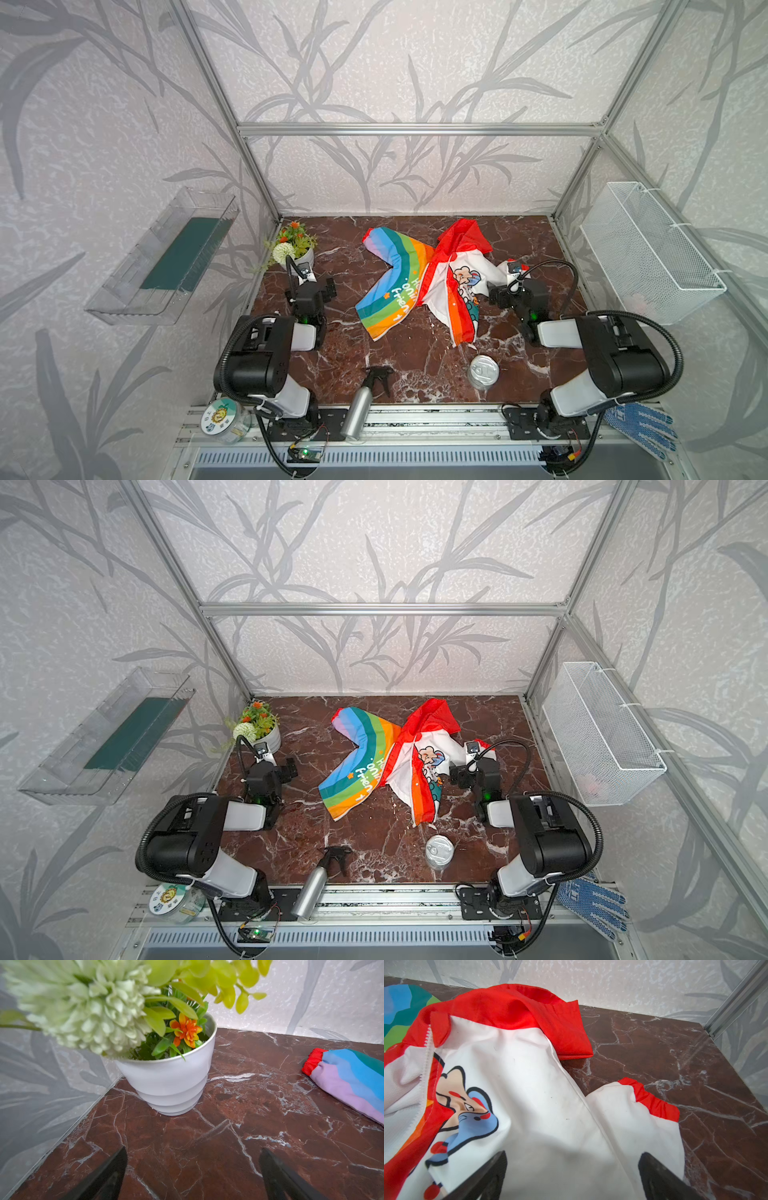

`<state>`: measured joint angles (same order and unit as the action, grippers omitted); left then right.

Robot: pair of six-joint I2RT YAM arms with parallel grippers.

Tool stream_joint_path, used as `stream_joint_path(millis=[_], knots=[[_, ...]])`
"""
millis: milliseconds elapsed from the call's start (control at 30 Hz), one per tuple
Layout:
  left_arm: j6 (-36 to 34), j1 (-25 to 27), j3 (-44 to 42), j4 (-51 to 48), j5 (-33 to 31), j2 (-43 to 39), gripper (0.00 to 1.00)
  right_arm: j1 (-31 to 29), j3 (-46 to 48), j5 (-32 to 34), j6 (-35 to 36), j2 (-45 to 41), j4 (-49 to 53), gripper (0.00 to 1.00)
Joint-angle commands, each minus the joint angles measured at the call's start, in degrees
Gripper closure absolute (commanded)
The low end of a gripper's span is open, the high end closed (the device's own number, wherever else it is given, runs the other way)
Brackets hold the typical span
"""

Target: Zip up the jacket

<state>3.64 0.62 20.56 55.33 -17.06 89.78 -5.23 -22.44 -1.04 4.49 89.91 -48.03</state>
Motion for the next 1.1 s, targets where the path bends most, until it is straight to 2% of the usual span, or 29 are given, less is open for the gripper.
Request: stream_joint_path(millis=[0,900,1033,1067], knots=[[-0.04,-0.10,0.11,1.45,-1.03,0.49,0.01,0.14,-1.03,-0.28,0.18,-1.40,-0.09,0.01],[-0.25,-0.06,0.36,1.14,-0.94,0.49,0.01,0.14,-1.03,-0.25,0.03,-1.33,-0.13,0.01],[-1.01,1.03,0.13,2.23,-2.89,0.72,0.01,0.14,-1.03,-0.21,-0.01,-1.36,-0.16,0.01],[-1.34,2.29,0.26,1.78,-6.51,-0.01,0.01,0.03,-0.88,-0.04,0.33,-1.47,-0.53,0.01]])
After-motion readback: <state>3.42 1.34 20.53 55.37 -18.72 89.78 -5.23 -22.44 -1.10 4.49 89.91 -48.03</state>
